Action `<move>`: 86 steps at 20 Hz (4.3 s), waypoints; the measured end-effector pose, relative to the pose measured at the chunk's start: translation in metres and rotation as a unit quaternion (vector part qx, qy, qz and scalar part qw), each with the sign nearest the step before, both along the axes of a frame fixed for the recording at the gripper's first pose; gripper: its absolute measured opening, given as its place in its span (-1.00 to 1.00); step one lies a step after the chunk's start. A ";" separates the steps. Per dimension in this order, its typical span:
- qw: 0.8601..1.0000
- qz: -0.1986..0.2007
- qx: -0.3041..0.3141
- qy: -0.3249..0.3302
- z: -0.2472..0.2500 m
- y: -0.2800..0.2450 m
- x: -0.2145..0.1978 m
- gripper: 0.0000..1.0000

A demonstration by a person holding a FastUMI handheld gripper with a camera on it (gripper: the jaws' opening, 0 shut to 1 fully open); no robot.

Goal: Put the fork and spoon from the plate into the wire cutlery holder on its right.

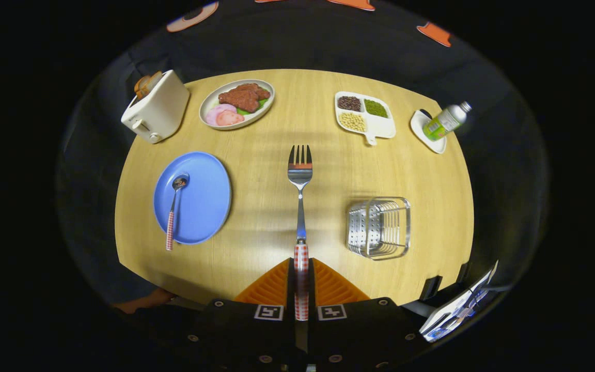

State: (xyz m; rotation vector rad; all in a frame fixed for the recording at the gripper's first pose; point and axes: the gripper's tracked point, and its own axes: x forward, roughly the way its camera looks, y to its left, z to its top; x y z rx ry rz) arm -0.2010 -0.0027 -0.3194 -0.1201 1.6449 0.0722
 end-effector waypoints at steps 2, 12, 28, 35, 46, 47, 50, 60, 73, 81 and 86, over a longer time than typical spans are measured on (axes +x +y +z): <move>1.000 -0.002 -0.010 0.003 0.005 -0.021 -0.002 -0.80; 0.997 0.001 -0.006 0.082 0.011 -0.086 -0.031 -0.81; 0.965 0.065 -0.004 0.255 -0.024 -0.115 -0.040 -0.80; 0.953 0.055 -0.006 0.298 -0.039 -0.116 -0.029 -0.81; 0.964 0.011 0.012 0.266 -0.050 -0.117 -0.010 -0.71; 0.967 0.007 0.014 0.255 -0.049 -0.117 -0.006 -0.69; 0.976 0.002 0.018 0.216 -0.050 -0.119 0.001 -0.65; 0.993 -0.028 0.097 -0.067 0.003 -0.079 0.075 -0.08; 0.855 -0.059 0.058 -0.512 0.133 -0.043 0.189 0.66; 0.800 0.001 0.079 -0.595 0.188 0.044 0.190 0.75; 0.805 -0.005 0.120 -0.582 0.180 0.105 0.182 0.77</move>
